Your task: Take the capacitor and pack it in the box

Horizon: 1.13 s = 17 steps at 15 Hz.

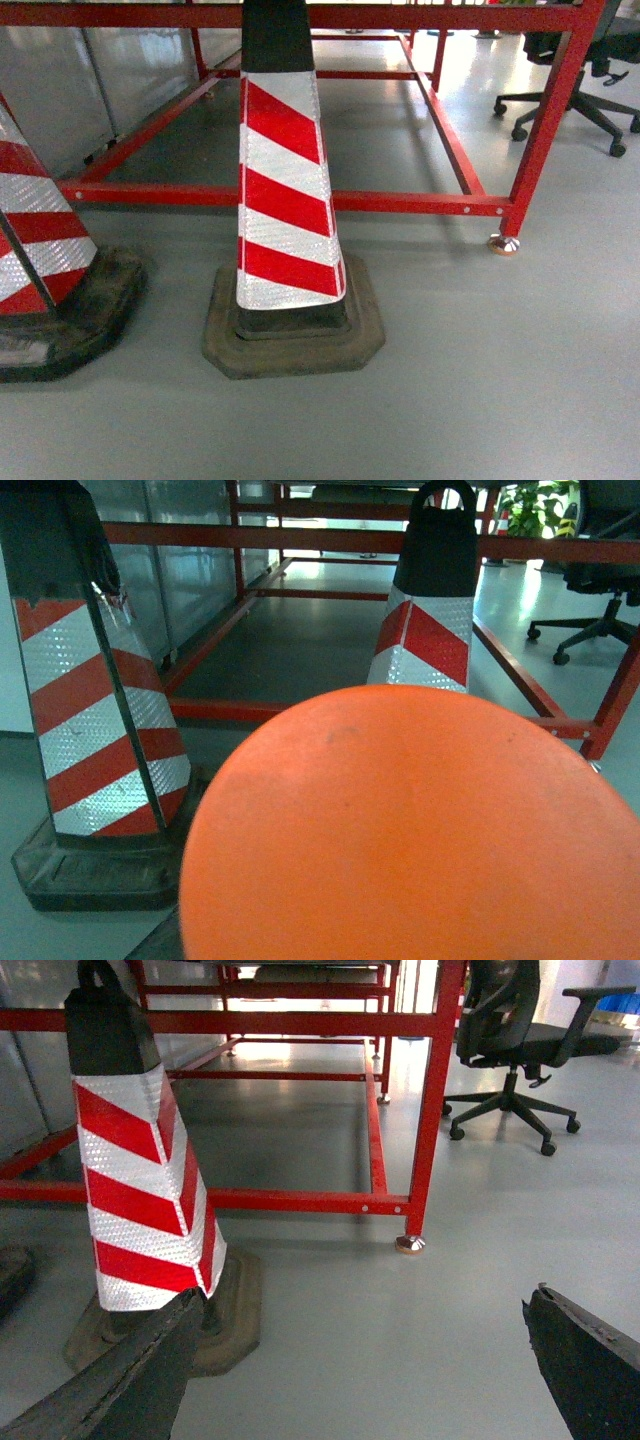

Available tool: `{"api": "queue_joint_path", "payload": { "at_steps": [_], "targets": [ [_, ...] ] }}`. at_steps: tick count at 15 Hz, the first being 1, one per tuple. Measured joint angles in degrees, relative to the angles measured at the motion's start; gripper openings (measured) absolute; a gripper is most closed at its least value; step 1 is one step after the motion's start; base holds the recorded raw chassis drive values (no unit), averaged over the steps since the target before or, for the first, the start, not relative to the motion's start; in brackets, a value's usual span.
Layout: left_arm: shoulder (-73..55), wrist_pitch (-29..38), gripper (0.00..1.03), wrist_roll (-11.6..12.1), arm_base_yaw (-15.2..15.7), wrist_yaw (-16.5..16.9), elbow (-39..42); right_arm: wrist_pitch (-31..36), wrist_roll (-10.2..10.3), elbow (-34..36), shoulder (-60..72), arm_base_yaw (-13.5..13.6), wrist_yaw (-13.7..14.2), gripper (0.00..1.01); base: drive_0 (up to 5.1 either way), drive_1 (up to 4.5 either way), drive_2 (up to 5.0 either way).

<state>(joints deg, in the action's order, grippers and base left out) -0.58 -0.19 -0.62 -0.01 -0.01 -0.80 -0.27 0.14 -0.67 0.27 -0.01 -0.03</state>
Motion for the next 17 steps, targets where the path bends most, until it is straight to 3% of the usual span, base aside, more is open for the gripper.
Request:
{"api": "queue_joint_path", "payload": {
  "at_steps": [17],
  "targets": [
    [0.0, -0.2, 0.43, 0.1, 0.0, 0.1, 0.0, -0.1, 0.0, 0.0, 0.0, 0.0, 0.1, 0.98, 0.0, 0.23, -0.2]
  ]
}}
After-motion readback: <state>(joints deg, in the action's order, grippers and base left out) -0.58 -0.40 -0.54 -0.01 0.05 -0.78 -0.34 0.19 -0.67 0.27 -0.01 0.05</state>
